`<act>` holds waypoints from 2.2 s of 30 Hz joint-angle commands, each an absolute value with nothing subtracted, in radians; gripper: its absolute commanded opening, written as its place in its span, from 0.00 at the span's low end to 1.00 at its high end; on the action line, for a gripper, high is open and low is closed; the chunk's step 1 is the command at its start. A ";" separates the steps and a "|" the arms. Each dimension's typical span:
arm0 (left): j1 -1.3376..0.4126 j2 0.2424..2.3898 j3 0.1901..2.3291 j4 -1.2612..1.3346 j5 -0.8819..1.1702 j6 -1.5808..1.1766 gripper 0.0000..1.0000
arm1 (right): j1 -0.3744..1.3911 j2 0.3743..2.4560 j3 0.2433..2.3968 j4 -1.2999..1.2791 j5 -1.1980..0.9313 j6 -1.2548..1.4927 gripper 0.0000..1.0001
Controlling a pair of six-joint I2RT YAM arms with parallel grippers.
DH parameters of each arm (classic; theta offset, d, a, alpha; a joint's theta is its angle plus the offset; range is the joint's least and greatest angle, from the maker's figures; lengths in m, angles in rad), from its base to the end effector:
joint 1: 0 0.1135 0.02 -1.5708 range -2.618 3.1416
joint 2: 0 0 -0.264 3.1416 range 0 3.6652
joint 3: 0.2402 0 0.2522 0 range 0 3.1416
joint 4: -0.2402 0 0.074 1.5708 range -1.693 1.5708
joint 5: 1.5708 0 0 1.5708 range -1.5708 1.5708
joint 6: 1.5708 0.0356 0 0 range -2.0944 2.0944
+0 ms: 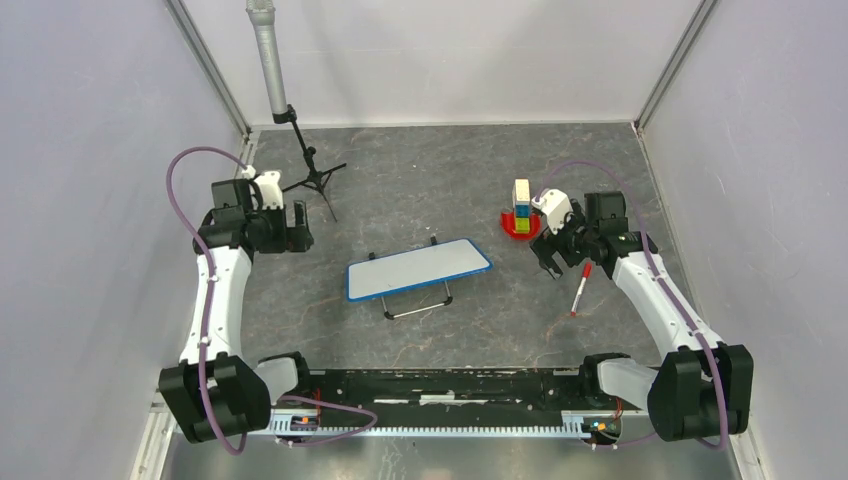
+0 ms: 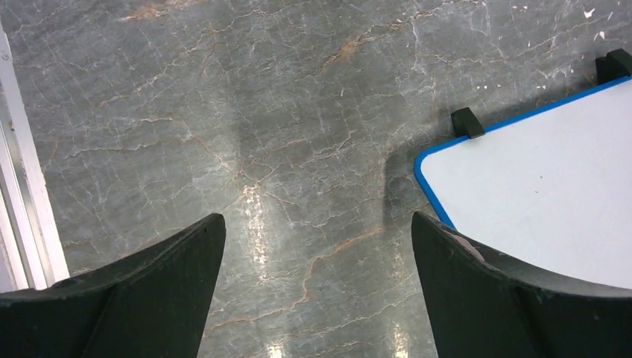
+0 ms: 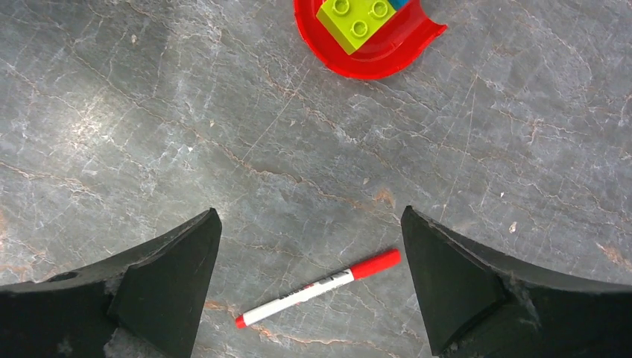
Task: Write a sentence on the whiteboard
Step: Adjust the whiteboard stand at the center of the board.
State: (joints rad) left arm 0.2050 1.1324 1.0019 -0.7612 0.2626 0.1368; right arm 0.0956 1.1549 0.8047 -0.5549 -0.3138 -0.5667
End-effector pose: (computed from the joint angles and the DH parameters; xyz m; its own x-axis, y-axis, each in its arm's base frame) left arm 0.2238 0.0371 0.2958 -0.7598 -0.0234 -0.6498 0.0673 0.9911 -0.1145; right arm 0.2285 0.0330 0.2425 -0.5099 -0.5619 -0.6514 -0.6570 0.7432 -0.1267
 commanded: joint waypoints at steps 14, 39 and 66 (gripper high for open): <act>-0.141 1.353 1.155 -0.691 0.262 0.512 0.89 | 0.093 1.175 0.825 -0.532 -0.394 -0.507 0.97; -0.308 1.823 1.266 -0.647 0.314 0.599 0.50 | 0.120 1.220 0.821 -0.509 -0.398 -0.478 0.98; -0.373 1.599 1.034 -0.884 0.435 0.952 0.39 | 0.120 1.210 0.818 -0.526 -0.362 -0.510 0.97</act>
State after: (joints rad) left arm -0.3557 1.6291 1.0332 -0.7734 0.3756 0.8124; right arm 0.1162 1.2240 0.8131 -0.5331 -0.3775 -0.4953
